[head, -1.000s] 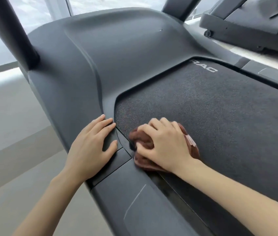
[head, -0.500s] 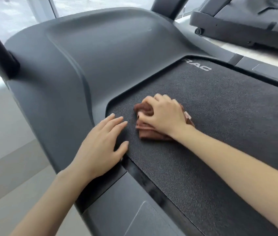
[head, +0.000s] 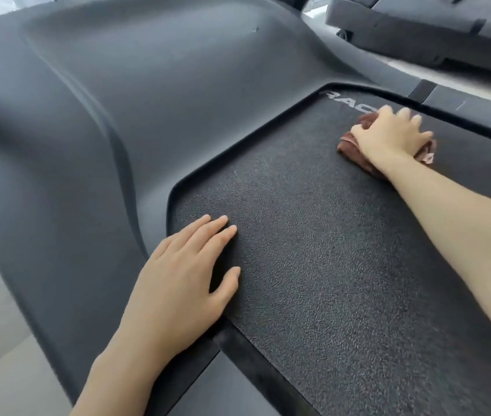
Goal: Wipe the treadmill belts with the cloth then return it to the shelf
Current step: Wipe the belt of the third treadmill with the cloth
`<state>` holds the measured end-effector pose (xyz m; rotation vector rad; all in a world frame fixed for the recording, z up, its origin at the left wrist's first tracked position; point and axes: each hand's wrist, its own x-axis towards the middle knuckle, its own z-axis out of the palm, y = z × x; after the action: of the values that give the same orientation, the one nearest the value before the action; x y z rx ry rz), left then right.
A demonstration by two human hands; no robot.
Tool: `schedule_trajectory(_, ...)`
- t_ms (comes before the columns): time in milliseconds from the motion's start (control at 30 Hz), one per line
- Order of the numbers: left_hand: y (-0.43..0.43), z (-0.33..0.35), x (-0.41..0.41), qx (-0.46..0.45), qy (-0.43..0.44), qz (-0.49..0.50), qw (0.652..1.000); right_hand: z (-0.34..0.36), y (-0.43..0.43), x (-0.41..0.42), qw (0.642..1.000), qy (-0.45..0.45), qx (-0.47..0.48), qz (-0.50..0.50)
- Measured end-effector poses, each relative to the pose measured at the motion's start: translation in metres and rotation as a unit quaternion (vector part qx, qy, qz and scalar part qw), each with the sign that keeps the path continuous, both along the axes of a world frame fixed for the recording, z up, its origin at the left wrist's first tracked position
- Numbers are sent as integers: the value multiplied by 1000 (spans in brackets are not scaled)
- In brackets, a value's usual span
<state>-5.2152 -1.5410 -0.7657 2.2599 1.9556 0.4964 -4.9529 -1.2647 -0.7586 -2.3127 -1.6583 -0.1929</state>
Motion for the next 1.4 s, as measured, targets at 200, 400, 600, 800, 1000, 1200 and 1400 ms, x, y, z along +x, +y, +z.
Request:
schedule_trajectory(200,-3,2,2,-5,17,11,1000,-3,-69,-100,968,14,24,250)
schedule_trajectory(400,-2,4,-3,-12,15,-12,1000,-2,-171,-42,921,-7,42,388)
schedule_trajectory(600,-3,3,2,-11,16,-14,1000,10,-237,101,994,1,7,112)
schedule_trajectory(800,-6,-3,1,17,-1,-35,999,-1,-335,74,995,-31,11,99)
schedule_trajectory(1000,-31,7,8,36,-103,-77,991,16,-368,-1,980,96,-35,170)
schedule_trajectory(1200,-93,13,60,15,-79,-216,973,17,-439,-23,978,73,-57,188)
schedule_trajectory(1400,-144,20,146,-18,-99,-311,945,20,-523,52,997,49,-49,46)
